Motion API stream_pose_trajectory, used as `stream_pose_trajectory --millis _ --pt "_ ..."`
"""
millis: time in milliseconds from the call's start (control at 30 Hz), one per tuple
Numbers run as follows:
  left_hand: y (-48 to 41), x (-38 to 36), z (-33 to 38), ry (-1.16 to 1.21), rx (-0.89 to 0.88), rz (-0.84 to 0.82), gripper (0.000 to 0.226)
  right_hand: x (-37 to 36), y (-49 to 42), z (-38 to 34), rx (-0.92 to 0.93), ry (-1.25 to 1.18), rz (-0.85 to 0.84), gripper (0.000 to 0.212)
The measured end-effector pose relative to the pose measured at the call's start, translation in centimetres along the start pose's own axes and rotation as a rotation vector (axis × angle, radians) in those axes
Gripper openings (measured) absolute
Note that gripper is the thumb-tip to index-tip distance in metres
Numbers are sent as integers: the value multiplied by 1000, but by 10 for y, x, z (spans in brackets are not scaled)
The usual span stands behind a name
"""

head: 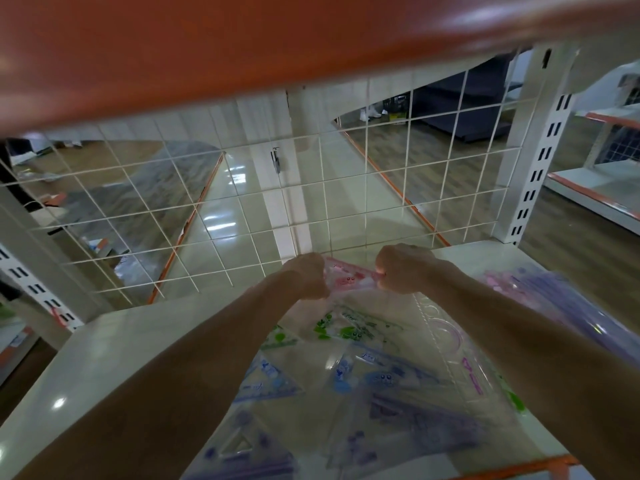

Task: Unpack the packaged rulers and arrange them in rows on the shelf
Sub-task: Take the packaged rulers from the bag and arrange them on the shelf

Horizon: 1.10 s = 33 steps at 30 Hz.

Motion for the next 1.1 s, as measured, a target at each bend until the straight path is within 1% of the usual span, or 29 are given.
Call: stream_pose_trajectory --millis 67,133,400,567,633,833,1000,1033,1100 --pt "-2 -1 1 -28 3 -8 28 0 1 -2 11 15 13 24" --pt "-3 -1 3 -51 7 -17 27 2 2 -3 20 49 30 24" --pt "-2 0 3 -39 40 -98 41 3 4 -6 22 102 4 28" --pt "-2 5 -4 -39 52 -91 50 2 0 -15 68 13 19 30" --pt "-1 4 -4 -56 53 -95 49 0 -2 -18 73 -2 15 30" --pt "-1 2 1 -74 52 -72 31 -3 -8 -19 63 -11 4 30" --pt "-1 1 4 -109 45 -83 25 -4 -11 -20 78 6 -8 30" --pt "0 2 4 -106 46 -90 26 -3 -10 -19 76 10 -15 31" --pt "4 10 1 -83 42 -85 39 2 -6 -16 71 8 -11 36"
Point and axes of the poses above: each hand's wrist, its own y-axis away from the middle knuckle, its own x-axis out of the back of the hand, z = x × y, the point moved 5 cm from there along -y, towards the middle knuckle, and after that the axes turned 2 degrees about x, right-handed, at the moved point
